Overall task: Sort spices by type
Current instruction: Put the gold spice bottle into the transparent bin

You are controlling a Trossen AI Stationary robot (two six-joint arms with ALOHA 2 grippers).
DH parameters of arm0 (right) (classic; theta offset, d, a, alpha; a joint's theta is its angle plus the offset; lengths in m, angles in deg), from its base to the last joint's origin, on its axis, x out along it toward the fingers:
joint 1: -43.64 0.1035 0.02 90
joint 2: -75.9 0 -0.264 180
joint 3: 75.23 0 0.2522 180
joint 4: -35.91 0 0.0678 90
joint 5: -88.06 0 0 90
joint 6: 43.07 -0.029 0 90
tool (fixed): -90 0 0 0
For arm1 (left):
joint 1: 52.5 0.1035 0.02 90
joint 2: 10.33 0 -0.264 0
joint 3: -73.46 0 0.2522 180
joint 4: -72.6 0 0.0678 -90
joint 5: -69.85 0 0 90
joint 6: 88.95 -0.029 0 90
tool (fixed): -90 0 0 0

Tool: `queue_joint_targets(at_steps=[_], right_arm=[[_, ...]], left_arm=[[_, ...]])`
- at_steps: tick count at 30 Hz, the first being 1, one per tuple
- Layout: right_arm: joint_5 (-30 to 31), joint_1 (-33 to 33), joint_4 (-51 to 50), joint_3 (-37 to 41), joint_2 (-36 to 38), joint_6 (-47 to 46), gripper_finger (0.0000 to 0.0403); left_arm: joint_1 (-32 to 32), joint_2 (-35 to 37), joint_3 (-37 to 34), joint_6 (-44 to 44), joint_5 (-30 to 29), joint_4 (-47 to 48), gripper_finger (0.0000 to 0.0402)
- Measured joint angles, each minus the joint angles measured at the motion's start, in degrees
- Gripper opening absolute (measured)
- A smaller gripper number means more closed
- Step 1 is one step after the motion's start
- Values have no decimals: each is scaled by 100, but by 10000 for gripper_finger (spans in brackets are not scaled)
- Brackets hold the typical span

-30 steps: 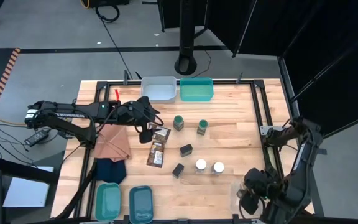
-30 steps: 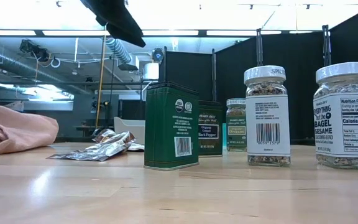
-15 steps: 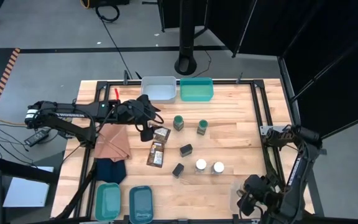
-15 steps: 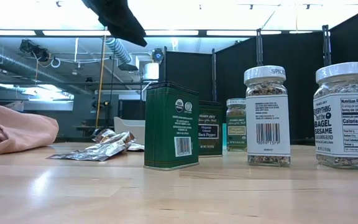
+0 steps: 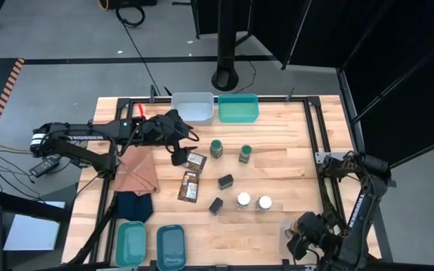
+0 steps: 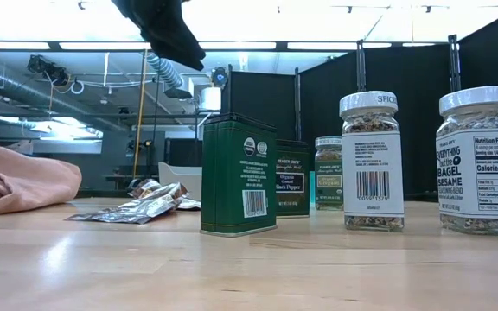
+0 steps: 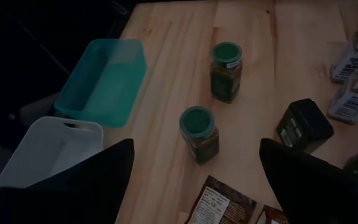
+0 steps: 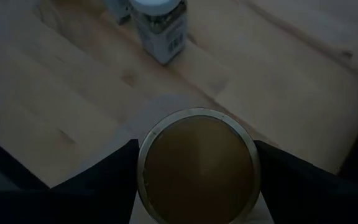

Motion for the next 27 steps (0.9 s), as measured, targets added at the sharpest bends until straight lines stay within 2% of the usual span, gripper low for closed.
queue_joint_targets(at_steps=[15,19,27], right_arm=[[-135,-4,550,366,0,45,297],[-365,-4,534,366,0,272,299],[-562,-26,530,366,4,439,331]], left_arm=[[223,0,0,2,18,-5,352],[266,0,0,2,24,-43,352],[301,0,0,4,140,-80,352]])
